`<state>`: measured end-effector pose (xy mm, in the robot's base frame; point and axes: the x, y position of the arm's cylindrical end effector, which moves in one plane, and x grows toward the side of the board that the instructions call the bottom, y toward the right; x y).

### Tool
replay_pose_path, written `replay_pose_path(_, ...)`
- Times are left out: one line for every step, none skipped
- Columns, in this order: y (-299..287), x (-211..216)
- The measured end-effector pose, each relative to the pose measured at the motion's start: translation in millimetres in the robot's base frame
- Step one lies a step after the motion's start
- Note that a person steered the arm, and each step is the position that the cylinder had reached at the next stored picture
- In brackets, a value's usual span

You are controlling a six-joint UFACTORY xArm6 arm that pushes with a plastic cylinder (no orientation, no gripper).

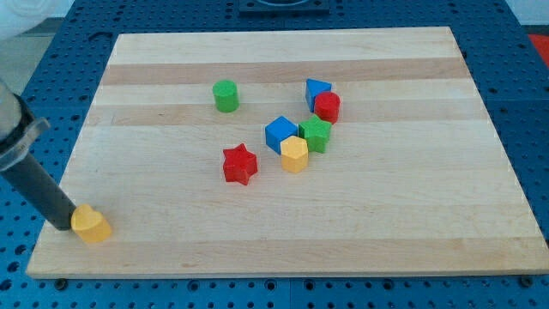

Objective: Move the green circle closer to the blue cube

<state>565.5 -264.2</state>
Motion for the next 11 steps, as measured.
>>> replay_pose_path(3.8,5.2)
replay_pose_path(5.5,14.7)
replay_pose_path(6.0,-16.6)
replay_pose_path(31.3,-97.2)
replay_pose_path(81.9,-174.7)
replay_pose_path(148.7,-227.6)
replay_pose_path(172.6,-240.2)
replay_pose_path(183.0,-240.1)
replay_pose_path(223.0,-229.7)
replay_pose_path(223.1,-229.7)
replay_pose_path(221.9,-224.8)
